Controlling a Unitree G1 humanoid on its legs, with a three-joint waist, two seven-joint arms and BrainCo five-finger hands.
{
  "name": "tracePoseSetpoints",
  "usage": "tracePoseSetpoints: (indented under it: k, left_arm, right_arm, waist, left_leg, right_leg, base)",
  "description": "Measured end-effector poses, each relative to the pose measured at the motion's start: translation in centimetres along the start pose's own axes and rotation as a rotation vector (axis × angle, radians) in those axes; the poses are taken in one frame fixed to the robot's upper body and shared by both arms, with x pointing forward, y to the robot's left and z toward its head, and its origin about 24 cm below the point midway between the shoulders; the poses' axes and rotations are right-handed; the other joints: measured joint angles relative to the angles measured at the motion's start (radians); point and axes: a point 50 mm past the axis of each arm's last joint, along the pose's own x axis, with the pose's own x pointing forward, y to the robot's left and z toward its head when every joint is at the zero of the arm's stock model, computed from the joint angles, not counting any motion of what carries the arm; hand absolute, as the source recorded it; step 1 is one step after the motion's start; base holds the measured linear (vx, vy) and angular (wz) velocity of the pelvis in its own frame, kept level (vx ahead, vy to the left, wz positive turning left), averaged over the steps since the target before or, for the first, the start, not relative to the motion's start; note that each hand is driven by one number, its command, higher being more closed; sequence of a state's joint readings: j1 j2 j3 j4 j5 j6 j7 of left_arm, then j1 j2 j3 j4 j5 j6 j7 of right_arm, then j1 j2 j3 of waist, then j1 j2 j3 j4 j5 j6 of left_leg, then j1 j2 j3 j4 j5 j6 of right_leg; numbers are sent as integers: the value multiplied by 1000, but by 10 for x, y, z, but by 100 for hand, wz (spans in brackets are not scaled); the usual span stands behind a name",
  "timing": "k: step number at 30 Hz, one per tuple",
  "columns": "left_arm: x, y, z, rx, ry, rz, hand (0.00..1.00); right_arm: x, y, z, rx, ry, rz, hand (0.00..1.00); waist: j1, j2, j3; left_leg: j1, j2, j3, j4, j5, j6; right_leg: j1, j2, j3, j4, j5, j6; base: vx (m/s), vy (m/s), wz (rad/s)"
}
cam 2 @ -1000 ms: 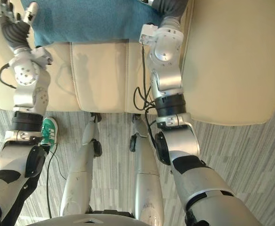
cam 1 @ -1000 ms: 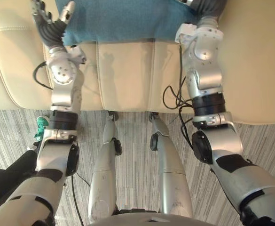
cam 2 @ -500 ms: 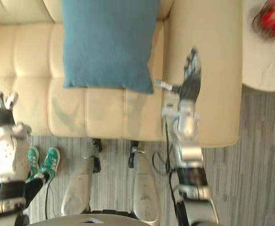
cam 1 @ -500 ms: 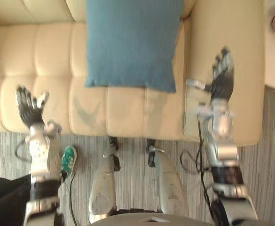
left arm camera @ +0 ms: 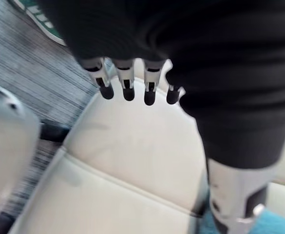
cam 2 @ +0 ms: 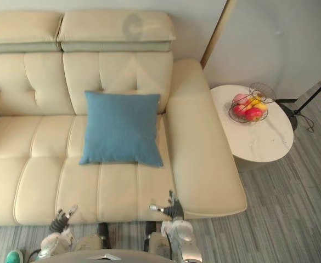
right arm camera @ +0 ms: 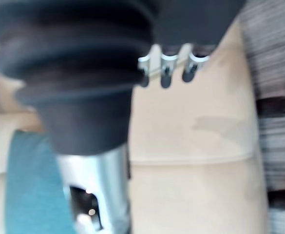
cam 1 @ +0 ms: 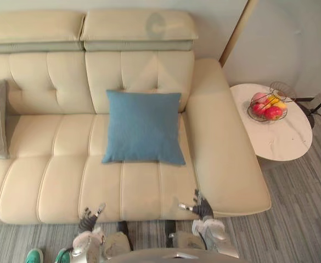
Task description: Pick up cushions and gather them together orderly.
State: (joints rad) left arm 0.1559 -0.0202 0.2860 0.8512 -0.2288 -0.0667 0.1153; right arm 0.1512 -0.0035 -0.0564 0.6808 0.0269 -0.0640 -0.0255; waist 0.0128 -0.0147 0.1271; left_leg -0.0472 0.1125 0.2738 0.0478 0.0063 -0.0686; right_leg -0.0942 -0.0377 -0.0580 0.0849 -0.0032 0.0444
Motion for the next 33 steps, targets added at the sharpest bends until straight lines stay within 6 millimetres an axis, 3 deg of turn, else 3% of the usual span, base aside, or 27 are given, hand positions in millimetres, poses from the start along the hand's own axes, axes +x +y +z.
tracePoseSetpoints:
  k: [2, 6, 12, 13, 14, 15, 16, 18, 19, 21, 22, 23, 24, 26, 27, 28, 29, 31, 32, 33]
  left_arm:
    - [-1, 6, -12, 25, 57, 23, 0]
    - [0, 9, -18, 63, 91, 19, 0]
    - [3, 9, -12, 119, 78, 12, 0]
    - [5, 9, -7, 123, 66, 11, 0]
    - [6, 7, -2, 114, 56, 14, 0]
    - [8, 6, 5, 101, 34, 20, 0]
    - [11, 8, 17, 92, -10, 36, 0]
    - [10, 20, 16, 70, -9, 76, 0]
    - [8, 33, 14, 55, -1, 123, 0]
    - [8, 41, 15, 52, -3, 145, 0]
    - [8, 41, 15, 49, -1, 149, 0]
    - [7, 33, 9, 39, 18, 137, 0]
    - [6, 29, 5, 33, 30, 130, 0]
    - [3, 11, -9, 16, 77, 88, 0]
    - [2, 9, -13, 23, 87, 79, 0]
    - [0, 7, -18, 33, 100, 72, 0]
    - [0, 7, -17, 33, 99, 69, 0]
    - [0, 12, -18, 37, 104, 82, 0]
    - [0, 14, -17, 35, 102, 87, 0]
    - [0, 14, -17, 32, 101, 88, 0]
  right_arm:
    - [1, -14, -16, 5, 84, -58, 0]
    - [-3, -29, -37, 16, 184, -108, 0]
    - [2, -32, -31, 5, 184, -122, 0]
    - [1, -31, -32, 5, 187, -125, 0]
    - [5, -29, -24, -2, 161, -121, 0]
    - [10, -31, -12, -10, 128, -130, 0]
    - [11, -29, -13, -5, 132, -133, 0]
    - [7, -29, -19, 6, 152, -141, 0]
    - [9, -23, -17, 9, 143, -125, 0]
    - [14, -15, -9, 9, 128, -103, 0]
    - [18, -12, -3, 2, 115, -94, 0]
    - [24, -13, 11, -13, 77, -92, 0]
    - [25, -14, 15, -17, 68, -93, 0]
    - [24, -23, 12, -30, 77, -114, 0]
    - [21, -25, 6, -30, 96, -120, 0]
    - [16, -34, -4, -30, 129, -146, 0]
    - [14, -37, -10, -17, 154, -158, 0]
    - [12, -40, -16, 23, 176, -187, 0]
    - [11, -44, -17, 35, 183, -211, 0]
    - [10, -46, -19, 39, 189, -224, 0]
  waist:
    - [1, 3, -22]
    - [0, 9, -41]
    - [2, -4, -20]
    - [5, -20, -14]
    - [23, -3, -23]
    - [18, 17, -9]
    - [18, 12, 7]
    - [26, 6, 5]
    - [37, -16, -9]
    - [53, -36, -21]
    - [58, -42, -25]
    - [76, -14, -7]
    - [76, -2, 2]
    - [56, 65, 43]
    - [52, 76, 49]
    - [44, 101, 48]
    - [37, 85, 53]
    - [40, 62, 50]
    - [39, 49, 49]
    - [36, 41, 50]
  left_leg:
    - [31, -10, 3, -21, 3, 1]
    - [74, -26, 2, -50, 8, 4]
    - [83, -47, 17, -47, 7, 9]
    - [48, -60, 20, -16, 0, 34]
    - [-15, -55, 2, 11, 4, 82]
    - [-61, -31, 3, 27, 4, 80]
    - [-74, -39, -23, 34, 28, 82]
    - [-64, -51, -42, 19, 55, 87]
    - [-76, -58, -51, 20, 72, 83]
    - [-128, -57, -53, 39, 97, 74]
    - [-159, -52, -54, 49, 110, 66]
    - [-200, -15, -57, 40, 160, 49]
    - [-206, -6, -61, 34, 176, 46]
    - [-211, 17, -114, -3, 229, 15]
    - [-208, 24, -128, -17, 227, 12]
    - [-196, 29, -136, -40, 195, -24]
    - [-190, 24, -123, -60, 153, -79]
    - [-173, -5, -105, 11, 149, -38]
    - [-177, -21, -108, 130, 113, -2]
    - [-159, -28, -109, 247, 29, 3]
  right_leg:
    - [29, 0, 17, -32, 13, 4]
    - [64, -4, 23, -55, 21, 12]
    - [49, -16, 57, -33, 37, 23]
    - [9, -30, 71, -3, 43, 37]
    - [-28, -26, 88, -10, 78, 82]
    - [-71, -36, 51, 80, 41, 70]
    - [-129, -68, 2, 454, -144, 40]
    - [-49, -96, -12, 604, -213, 75]
    - [49, -116, -10, 579, -228, 99]
    - [136, -119, -4, 445, -214, 89]
    - [164, -106, -1, 356, -237, 86]
    - [203, -62, -16, 185, -255, 64]
    - [216, -51, -20, 149, -258, 59]
    - [273, -1, -67, 53, -270, 34]
    - [273, 13, -80, 57, -266, 30]
    - [273, 26, -105, 69, -263, 23]
    - [265, 8, -132, 71, -250, 6]
    - [227, -37, -143, 84, -224, 4]
    - [199, -64, -140, 92, -211, 9]
    - [174, -83, -121, 99, -197, 17]
  base:
    - [19, 37, -6]
    - [-6, 14, -3]
    - [-46, 38, -16]
    - [-149, 93, -37]
    - [-189, 99, -36]
    - [-192, 100, 6]
    - [-125, 59, 40]
    - [-103, -18, 47]
    - [-150, -78, 26]
    - [-207, -112, 4]
    - [-399, -181, -26]
    - [-390, -157, -27]
    - [-508, -197, -13]
    - [-466, -151, 43]
    - [-445, -102, 65]
    - [-318, -50, 59]
    - [-333, -12, 45]
    - [-284, 36, 12]
    - [-279, 46, -5]
    - [-234, 55, -14]
